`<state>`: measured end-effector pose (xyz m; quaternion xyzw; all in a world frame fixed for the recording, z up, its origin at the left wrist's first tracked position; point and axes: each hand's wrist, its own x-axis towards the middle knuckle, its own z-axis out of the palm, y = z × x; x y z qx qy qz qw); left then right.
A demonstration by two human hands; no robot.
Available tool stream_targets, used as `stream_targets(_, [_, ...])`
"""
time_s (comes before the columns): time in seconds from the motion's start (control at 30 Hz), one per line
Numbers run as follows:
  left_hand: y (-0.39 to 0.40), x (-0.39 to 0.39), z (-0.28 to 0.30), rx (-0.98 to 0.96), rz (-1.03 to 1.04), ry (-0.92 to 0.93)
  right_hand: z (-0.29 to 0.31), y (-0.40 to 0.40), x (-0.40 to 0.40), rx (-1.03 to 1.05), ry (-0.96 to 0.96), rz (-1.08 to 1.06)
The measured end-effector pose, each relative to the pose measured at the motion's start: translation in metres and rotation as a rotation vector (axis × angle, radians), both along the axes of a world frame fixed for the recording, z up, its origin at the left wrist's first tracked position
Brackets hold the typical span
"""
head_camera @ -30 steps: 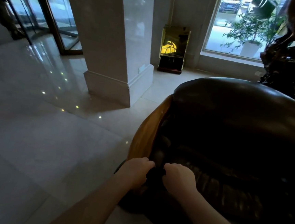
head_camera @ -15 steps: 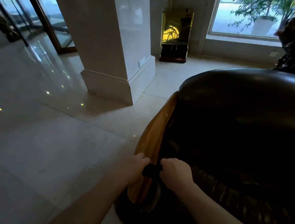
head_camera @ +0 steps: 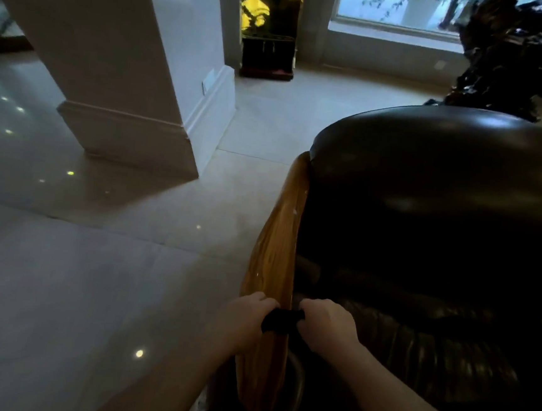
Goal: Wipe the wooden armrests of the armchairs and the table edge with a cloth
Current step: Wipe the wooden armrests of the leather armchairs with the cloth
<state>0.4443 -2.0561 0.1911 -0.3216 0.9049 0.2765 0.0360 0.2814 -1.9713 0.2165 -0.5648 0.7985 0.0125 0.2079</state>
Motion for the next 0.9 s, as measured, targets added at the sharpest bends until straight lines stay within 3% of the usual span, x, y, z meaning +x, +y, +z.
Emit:
stream_targets(0.33, [-0.071, 0.003, -0.059, 0.25, -0.054, -0.002, -0.062, -0.07, 0.001, 0.202, -0.107, -0.154])
stream_targets(0.53, [-0.106, -0.03, -0.105, 0.051, 0.033, 0.074, -0.125, -0.109, -0.025, 0.161, -0.157, -0.258])
stream_targets(0.67, [-0.13, -0.06, -0.132, -0.065, 0.16, 0.149, -0.156, -0.137, -0.043, -0.034, -0.069, -0.314])
stream_targets(0.9, [-0.166, -0.096, -0.148, -0.189, 0.18, 0.201, -0.168, -0.162, -0.059, -0.267, -0.024, -0.35])
